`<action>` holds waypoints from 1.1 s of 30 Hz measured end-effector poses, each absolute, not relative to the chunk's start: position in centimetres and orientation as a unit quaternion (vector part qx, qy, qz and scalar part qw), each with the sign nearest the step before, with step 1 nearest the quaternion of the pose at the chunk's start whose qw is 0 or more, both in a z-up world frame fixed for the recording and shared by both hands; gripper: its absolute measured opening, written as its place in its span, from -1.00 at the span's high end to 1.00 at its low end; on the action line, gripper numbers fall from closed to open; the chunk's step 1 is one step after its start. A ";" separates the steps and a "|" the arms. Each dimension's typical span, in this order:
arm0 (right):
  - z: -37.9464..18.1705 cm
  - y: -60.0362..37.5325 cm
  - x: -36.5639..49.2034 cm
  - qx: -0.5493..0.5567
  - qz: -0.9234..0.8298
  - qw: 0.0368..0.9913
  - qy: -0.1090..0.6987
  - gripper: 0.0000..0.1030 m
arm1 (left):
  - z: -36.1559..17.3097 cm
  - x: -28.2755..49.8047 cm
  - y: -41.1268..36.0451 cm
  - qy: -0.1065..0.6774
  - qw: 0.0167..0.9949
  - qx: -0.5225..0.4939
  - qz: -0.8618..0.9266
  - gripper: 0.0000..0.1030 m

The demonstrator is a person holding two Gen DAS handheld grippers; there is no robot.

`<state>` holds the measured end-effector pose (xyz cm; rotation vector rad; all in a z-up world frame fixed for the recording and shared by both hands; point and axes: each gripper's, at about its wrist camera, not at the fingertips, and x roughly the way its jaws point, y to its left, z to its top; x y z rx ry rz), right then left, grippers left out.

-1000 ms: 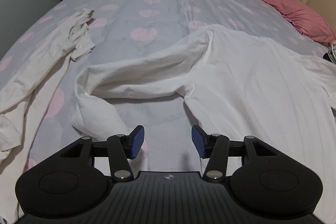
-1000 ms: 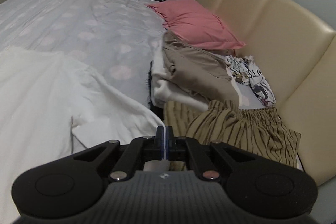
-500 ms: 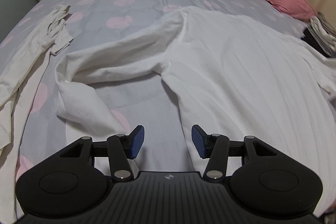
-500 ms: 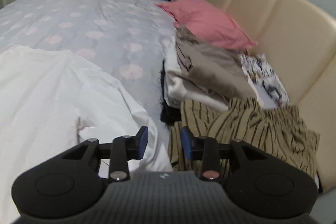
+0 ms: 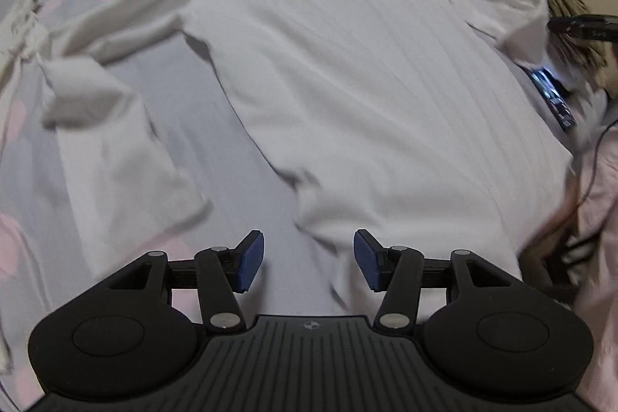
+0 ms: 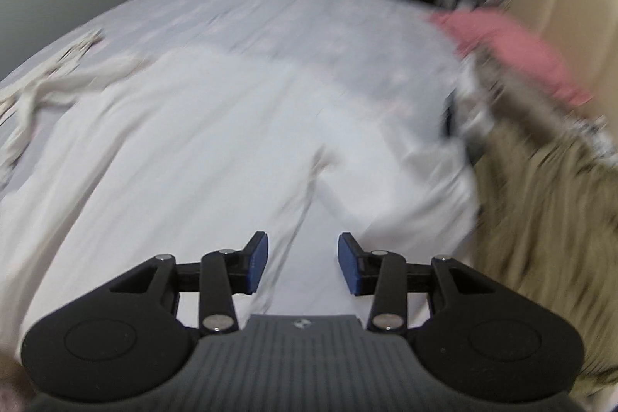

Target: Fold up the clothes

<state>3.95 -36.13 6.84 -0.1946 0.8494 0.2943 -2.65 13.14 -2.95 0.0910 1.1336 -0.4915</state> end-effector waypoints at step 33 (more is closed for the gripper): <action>1.6 -36.4 -1.4 -0.054 0.287 0.730 0.618 0.87 | -2.0 -5.3 10.5 0.583 0.756 0.075 -0.289 0.96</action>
